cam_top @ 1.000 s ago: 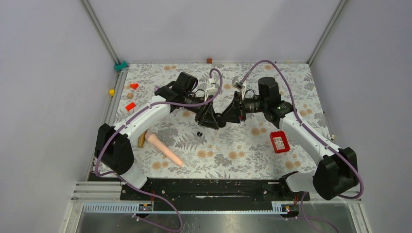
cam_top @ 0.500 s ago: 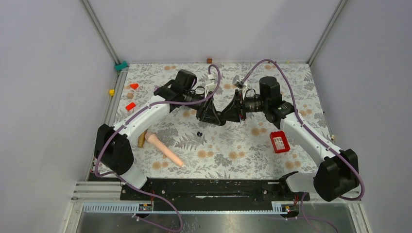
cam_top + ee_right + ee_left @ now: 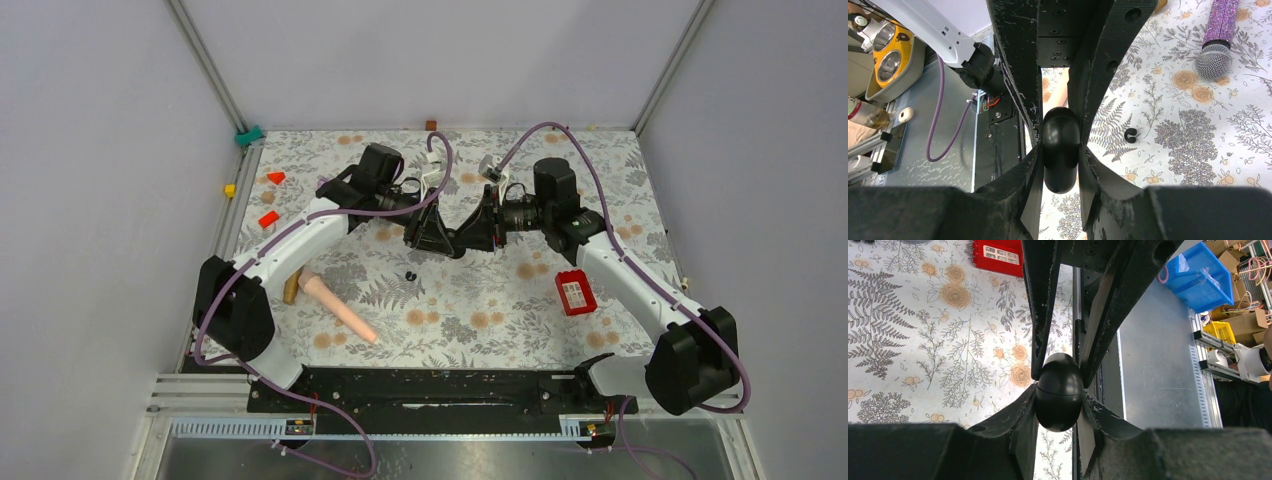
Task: Insert the wireless bluetooth earbuds into the charging case
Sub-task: Open the charging case.
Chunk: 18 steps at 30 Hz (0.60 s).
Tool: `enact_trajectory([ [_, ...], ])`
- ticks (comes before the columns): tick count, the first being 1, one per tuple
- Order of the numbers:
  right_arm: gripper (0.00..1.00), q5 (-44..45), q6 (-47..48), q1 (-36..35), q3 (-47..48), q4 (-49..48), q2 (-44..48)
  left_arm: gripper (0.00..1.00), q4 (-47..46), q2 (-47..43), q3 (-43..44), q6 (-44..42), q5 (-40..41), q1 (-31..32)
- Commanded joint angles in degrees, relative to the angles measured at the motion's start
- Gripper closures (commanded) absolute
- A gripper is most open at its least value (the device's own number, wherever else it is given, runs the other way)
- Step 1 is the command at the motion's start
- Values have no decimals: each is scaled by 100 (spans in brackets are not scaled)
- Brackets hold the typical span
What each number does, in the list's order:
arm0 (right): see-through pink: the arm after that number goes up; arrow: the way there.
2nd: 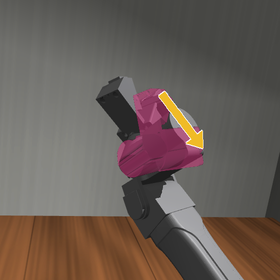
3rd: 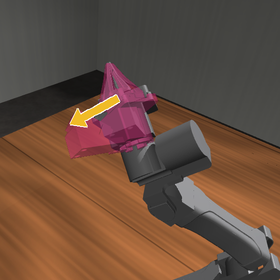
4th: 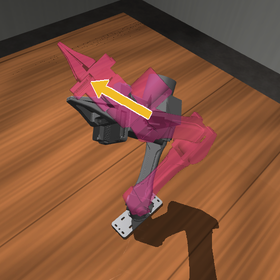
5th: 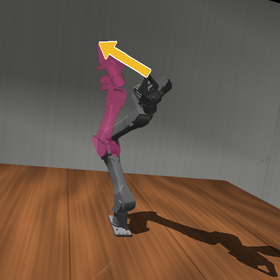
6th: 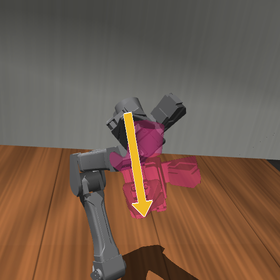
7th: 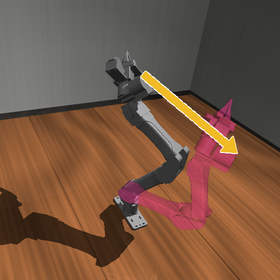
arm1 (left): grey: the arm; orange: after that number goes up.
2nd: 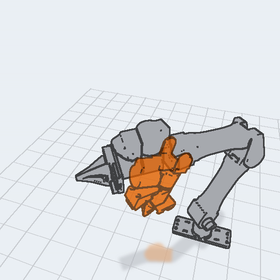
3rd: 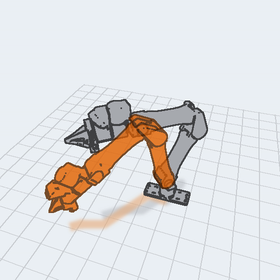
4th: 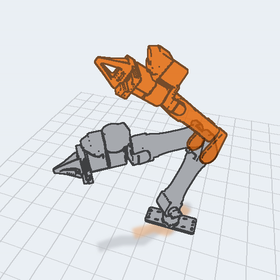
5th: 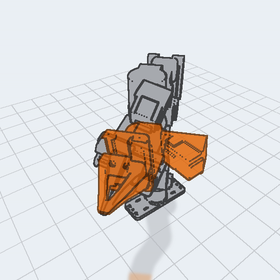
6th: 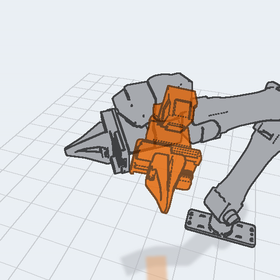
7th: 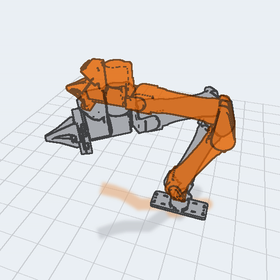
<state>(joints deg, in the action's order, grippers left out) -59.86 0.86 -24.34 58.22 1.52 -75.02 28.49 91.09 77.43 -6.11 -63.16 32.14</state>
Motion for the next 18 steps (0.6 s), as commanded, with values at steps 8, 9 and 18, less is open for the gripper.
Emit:
enact_trajectory([
  [8,65,247,483,8,119,309,144,97,-40,-426,-40,-297,-74,-40],
  [9,65,260,489,20,120,315,157,98,-11,-439,-41,-331,-67,-42],
  [18,61,455,578,193,119,354,338,100,154,-477,-11,-482,-189,-104],
])
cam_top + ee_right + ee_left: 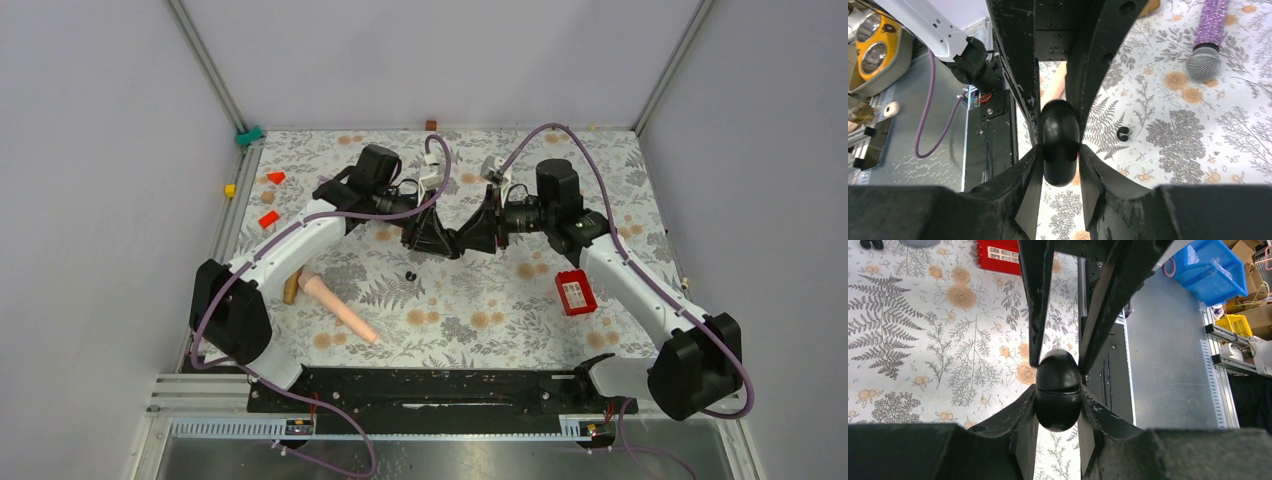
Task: Insert the wireless bluetooth earbuds into the charging case
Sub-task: Open the charging case, then pick up the earbud from the center of the board.
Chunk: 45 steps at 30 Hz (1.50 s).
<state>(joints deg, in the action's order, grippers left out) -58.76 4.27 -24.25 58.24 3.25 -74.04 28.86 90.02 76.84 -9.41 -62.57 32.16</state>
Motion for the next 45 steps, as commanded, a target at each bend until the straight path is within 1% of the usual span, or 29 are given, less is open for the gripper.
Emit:
enact_trajectory([
  [1,61,354,237,198,118,182,256,100,141,-363,57,-182,-256,-110],
  [6,58,314,226,261,118,179,332,100,194,-364,67,-237,-299,-128],
  [13,45,-178,-147,280,132,-38,374,100,362,-310,129,-374,-280,-138],
  [15,43,-251,-343,279,111,-161,367,100,429,-304,144,-439,-281,-135],
  [18,41,-204,-392,308,130,-199,287,100,742,-285,241,-687,-263,-205],
  [20,41,3,-571,332,147,-191,223,100,998,-296,303,-883,-262,-357],
  [23,41,423,-558,376,204,-50,44,100,1187,-373,295,-1115,-356,-704],
  [26,41,880,-523,377,391,362,-324,100,1340,-557,177,-1387,-538,-1070],
  [31,43,1008,-751,264,773,816,-1172,100,1333,-1130,-202,-1678,-840,-1585],
  [34,43,1506,-645,102,1005,1219,-1569,100,828,-1545,-570,-1387,-1001,-1887],
  [36,43,2086,-618,96,1243,1540,-1776,100,83,-1864,-926,-809,-1032,-2053],
  [37,43,2459,-496,94,1375,1749,-1866,100,-278,-1990,-1104,-503,-1025,-2108],
  [39,43,2917,-130,166,1720,2229,-2089,100,-848,-2196,-1386,-145,-966,-2128],
  [41,44,3181,123,350,2135,2755,-2299,100,-1004,-2324,-1499,-72,-900,-2129],
  [45,49,3929,586,858,3119,3876,-2889,100,-1180,-2466,-1592,46,-879,-2132],
])
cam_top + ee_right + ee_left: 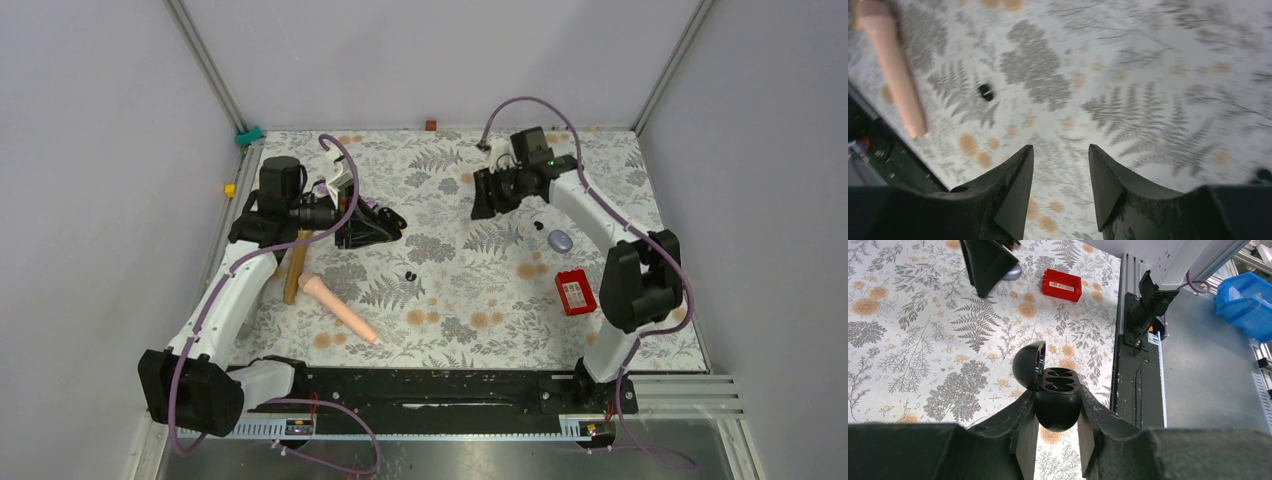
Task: Insert the wireless bluetooth earbuds into the charging case
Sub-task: Pick up the earbud from the center of the board.
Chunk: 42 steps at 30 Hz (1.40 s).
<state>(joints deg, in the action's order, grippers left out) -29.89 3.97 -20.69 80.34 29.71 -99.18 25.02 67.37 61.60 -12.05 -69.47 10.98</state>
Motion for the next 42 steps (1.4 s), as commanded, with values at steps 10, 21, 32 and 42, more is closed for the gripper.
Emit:
enact_trajectory([
  [10,57,2177,1350,1419,2213,2405,-1777,99,-1176,-423,-277,577,-212,-1],
  [21,66,2325,1532,1784,2531,2594,-2506,97,-1184,-350,-299,556,-135,131],
  [32,69,2355,1562,1827,3103,2783,-3091,96,-1190,-324,-324,537,-60,180],
  [42,67,2118,1642,1823,3248,2951,-3290,96,-1191,-280,-324,520,-2,228],
])
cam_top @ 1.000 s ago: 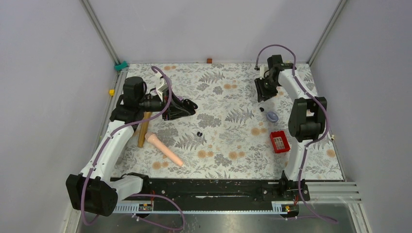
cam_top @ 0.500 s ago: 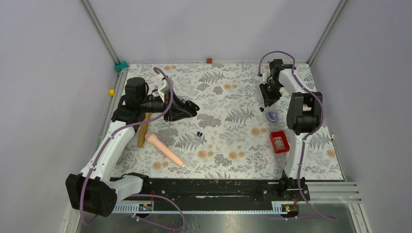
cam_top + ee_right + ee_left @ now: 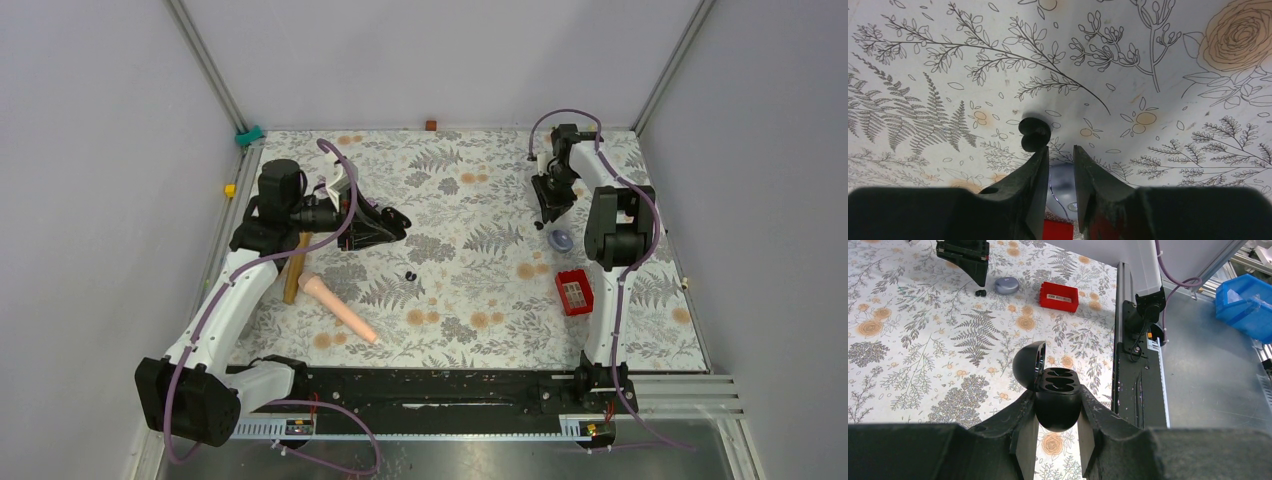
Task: Insert the wireless bluetooth earbuds into the charging case
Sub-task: Pick up the earbud from the center of the board.
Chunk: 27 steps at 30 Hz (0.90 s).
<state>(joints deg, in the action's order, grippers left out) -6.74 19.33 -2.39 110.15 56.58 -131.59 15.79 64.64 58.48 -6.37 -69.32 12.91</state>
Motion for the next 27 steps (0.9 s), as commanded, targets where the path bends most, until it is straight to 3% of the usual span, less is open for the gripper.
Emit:
enact_trajectory([
  [1,67,-288,106,-6,269,290,-38,96,-266,-4,-12,-48,-19,36],
  [27,66,-401,165,-28,246,354,-169,96,-270,39,-12,-66,84,89],
])
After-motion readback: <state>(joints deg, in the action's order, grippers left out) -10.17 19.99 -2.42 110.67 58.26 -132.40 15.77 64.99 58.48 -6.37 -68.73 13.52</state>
